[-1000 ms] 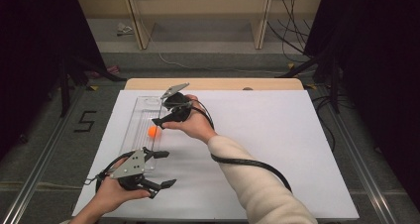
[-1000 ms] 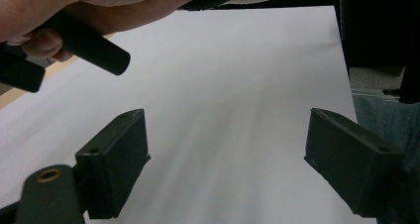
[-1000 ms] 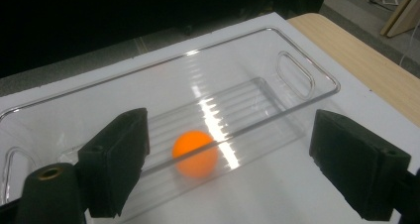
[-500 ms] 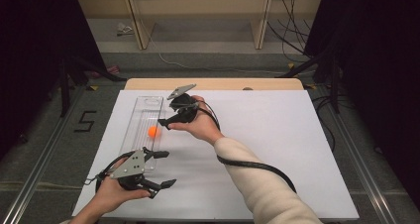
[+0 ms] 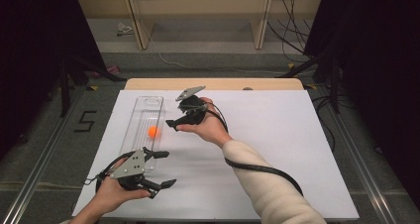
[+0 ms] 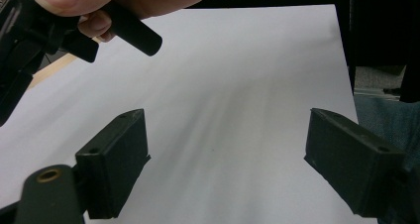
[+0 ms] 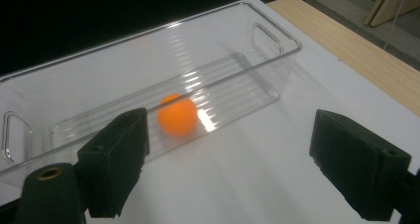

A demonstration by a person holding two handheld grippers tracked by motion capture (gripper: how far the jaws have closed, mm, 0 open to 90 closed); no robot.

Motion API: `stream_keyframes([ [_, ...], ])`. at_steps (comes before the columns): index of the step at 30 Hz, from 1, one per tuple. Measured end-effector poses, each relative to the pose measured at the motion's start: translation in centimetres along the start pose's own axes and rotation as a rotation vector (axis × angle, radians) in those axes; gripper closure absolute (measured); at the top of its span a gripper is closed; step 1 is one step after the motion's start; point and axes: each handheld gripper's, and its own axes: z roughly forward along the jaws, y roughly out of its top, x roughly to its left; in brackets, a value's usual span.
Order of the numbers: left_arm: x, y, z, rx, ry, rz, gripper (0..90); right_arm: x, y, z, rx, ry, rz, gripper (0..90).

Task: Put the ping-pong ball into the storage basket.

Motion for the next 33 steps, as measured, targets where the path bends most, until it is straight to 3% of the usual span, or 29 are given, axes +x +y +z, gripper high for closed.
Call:
stream_keyframes([
  [33,0.0,0.0,0.0,0.004,0.003,-0.003,16.3,-1.3,-3.2,-3.6,-0.005,-0.039,0.037,16.5],
])
